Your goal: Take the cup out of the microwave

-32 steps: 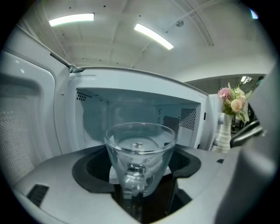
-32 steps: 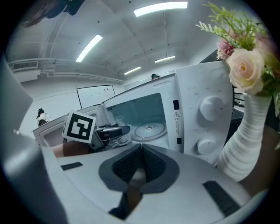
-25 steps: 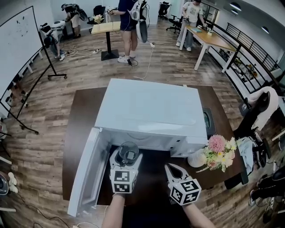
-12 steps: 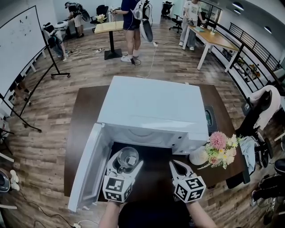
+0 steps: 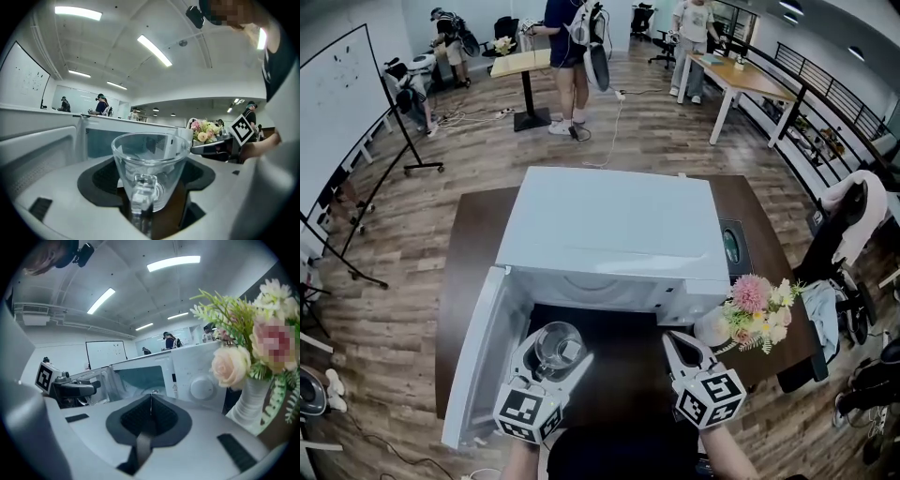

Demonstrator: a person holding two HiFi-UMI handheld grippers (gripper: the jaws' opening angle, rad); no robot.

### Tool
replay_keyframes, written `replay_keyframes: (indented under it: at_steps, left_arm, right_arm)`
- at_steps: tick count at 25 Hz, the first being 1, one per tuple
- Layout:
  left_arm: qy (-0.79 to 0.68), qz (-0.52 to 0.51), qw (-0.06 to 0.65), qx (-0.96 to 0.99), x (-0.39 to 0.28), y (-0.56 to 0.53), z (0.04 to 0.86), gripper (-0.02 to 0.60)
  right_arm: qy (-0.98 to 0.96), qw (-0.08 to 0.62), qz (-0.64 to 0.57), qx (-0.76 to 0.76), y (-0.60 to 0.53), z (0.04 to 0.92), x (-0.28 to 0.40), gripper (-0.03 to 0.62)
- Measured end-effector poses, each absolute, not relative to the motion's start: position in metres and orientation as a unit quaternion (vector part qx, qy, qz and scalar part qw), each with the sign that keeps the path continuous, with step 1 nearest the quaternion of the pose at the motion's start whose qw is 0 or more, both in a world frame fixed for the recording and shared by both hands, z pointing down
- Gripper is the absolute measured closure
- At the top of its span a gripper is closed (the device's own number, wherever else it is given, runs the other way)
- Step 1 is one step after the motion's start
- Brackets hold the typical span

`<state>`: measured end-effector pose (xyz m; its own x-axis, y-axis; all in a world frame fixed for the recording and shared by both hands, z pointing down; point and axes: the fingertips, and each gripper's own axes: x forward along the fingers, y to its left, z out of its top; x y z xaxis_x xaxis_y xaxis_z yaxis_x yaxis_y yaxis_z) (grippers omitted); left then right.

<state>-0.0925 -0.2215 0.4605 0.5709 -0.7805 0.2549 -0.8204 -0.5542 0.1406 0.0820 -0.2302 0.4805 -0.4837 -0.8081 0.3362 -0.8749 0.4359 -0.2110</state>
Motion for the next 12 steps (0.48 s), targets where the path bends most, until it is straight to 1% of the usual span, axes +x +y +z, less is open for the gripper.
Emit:
replay_keyframes:
  at_steps: [6, 12]
  left_arm:
    - [-0.456, 0.086, 0.117, 0.878, -0.094, -0.218, 0.452, 0.21]
    - [-0.47, 0.094, 0.12, 0.869, -0.099, -0.221, 0.458, 0.21]
  right_arm:
    - [-0.855, 0.08, 0.124, 0.497, -0.235, 0.451, 0.081, 0.602]
    - [-0.855, 0.072, 0.117, 0.499, -0.239, 0.445, 0.079, 0.602]
